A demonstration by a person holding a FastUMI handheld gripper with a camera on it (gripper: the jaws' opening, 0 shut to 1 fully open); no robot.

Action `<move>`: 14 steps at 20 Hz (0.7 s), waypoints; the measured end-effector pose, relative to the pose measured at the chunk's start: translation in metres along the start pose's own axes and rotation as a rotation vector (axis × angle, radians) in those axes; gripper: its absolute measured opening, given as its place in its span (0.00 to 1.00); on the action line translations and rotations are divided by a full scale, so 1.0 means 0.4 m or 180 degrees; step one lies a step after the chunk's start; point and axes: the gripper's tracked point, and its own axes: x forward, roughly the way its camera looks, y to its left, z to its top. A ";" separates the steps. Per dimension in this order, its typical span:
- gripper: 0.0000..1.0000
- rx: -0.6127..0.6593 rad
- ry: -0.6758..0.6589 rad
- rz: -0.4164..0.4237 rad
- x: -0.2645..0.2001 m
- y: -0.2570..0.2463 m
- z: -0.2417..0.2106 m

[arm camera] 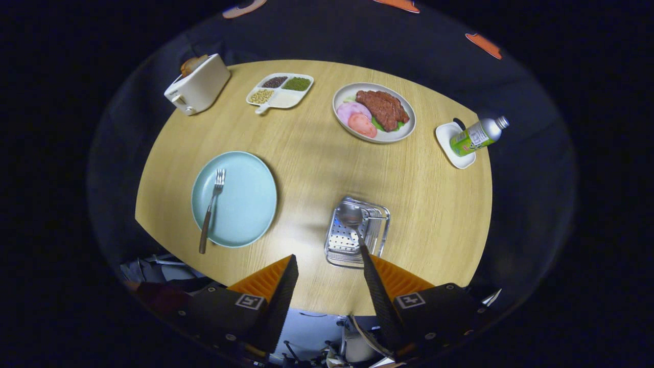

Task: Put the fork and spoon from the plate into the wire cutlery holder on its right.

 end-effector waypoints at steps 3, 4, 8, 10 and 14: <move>0.98 0.0004 -0.0341 0.0165 -0.009 0.118 0.037; 0.98 -0.0008 -0.0402 0.0219 -0.005 0.156 0.044; 0.98 -0.0030 -0.0550 0.0382 0.044 0.298 0.062; 0.98 -0.0039 -0.0524 0.0502 0.077 0.371 0.054; 0.98 -0.0020 -0.0471 0.0551 0.135 0.448 0.038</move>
